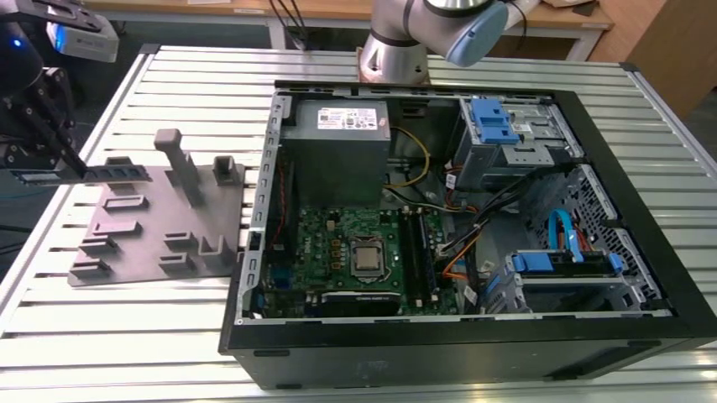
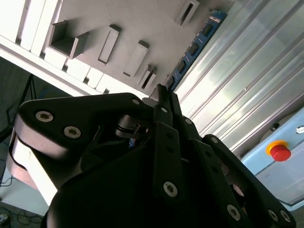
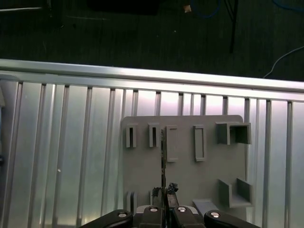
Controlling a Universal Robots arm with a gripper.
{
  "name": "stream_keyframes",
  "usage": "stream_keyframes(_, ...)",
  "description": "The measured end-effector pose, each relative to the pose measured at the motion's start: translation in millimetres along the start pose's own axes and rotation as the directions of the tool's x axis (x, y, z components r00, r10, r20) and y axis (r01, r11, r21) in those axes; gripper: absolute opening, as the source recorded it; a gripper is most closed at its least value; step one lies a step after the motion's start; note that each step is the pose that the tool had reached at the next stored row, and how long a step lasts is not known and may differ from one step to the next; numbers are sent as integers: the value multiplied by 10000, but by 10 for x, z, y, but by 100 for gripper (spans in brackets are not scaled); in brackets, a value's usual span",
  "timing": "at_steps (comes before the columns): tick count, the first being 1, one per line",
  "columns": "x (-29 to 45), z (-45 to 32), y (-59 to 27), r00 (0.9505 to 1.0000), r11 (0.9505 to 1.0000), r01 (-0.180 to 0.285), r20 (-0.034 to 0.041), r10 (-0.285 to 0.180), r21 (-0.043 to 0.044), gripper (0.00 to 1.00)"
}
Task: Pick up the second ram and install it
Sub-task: 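Pick up the second ram and move it above second insertion slot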
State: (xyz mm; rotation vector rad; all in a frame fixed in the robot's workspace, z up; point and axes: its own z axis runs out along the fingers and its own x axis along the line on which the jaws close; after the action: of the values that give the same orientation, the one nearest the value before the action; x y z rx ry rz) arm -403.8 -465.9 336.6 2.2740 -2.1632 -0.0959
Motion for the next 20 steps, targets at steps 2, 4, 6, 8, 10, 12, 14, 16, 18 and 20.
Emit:
stream_keyframes(2,-1,-22,1,10000,10000,-1,0,1,-1,11)
stream_keyframes(4,-2,-45,2,10000,10000,-1,0,1,-1,11)
stream_keyframes(6,-3,-67,3,10000,10000,-1,0,1,-1,11)
stream_keyframes(8,-4,-91,4,10000,10000,0,0,0,0,11)
stream_keyframes(10,-5,-116,5,10000,10000,0,0,0,0,11)
stream_keyframes(12,-6,-139,6,10000,10000,0,-1,0,-1,11)
stream_keyframes(14,-7,-161,7,10000,10000,0,-1,0,-1,11)
stream_keyframes(16,-8,-183,8,10000,10000,0,0,0,-1,11)
stream_keyframes(18,-9,-204,9,10000,10000,0,-1,0,-1,11)
stream_keyframes(20,-10,-224,10,10000,10000,-1,0,1,-1,11)
